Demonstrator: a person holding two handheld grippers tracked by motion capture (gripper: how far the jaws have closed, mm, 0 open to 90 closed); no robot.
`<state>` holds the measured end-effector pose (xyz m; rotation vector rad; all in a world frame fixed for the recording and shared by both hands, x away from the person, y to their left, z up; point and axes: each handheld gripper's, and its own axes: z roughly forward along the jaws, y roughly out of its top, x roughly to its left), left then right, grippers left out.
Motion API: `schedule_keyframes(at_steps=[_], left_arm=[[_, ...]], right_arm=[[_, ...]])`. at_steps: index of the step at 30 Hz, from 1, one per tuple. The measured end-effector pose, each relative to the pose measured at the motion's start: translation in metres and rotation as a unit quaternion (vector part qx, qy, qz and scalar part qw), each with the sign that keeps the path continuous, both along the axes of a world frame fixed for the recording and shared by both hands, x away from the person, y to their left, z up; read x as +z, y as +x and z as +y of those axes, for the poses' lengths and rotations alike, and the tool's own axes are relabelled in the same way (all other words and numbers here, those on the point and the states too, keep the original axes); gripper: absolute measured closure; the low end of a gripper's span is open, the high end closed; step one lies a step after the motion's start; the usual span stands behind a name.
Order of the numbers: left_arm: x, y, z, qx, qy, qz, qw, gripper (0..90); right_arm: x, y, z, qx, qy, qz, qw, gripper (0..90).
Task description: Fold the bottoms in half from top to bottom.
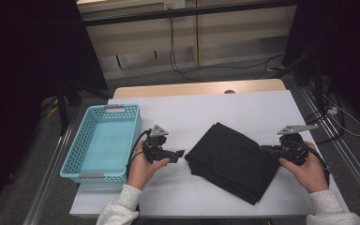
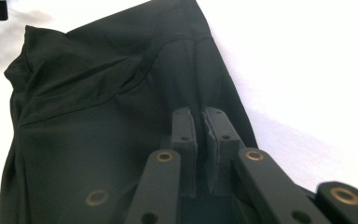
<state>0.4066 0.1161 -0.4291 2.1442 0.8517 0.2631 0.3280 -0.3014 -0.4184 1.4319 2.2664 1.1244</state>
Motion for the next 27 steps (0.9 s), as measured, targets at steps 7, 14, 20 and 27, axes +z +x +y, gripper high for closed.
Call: schedule_keyframes(at_steps=[7, 14, 20, 27], left_arm=[[0.000, 0.000, -0.001, -0.004, 0.004, -0.001, 1.0000, 9.1], [0.000, 0.000, -0.004, -0.002, -0.003, 0.000, 1.0000, 9.2], [-0.001, 0.000, -0.006, -0.005, -0.004, 0.002, 1.0000, 9.1], [0.000, 0.001, -0.006, -0.006, -0.004, 0.003, 1.0000, 9.1]], right_arm=[[0.000, -0.005, -0.001, 0.002, -0.001, 0.001, 1.0000, 83.6], [0.000, -0.010, -0.004, 0.000, 0.000, 0.004, 1.0000, 83.6], [0.000, -0.014, -0.006, 0.000, -0.001, 0.003, 1.0000, 83.6], [0.001, -0.019, -0.012, -0.004, 0.003, 0.007, 1.0000, 83.6]])
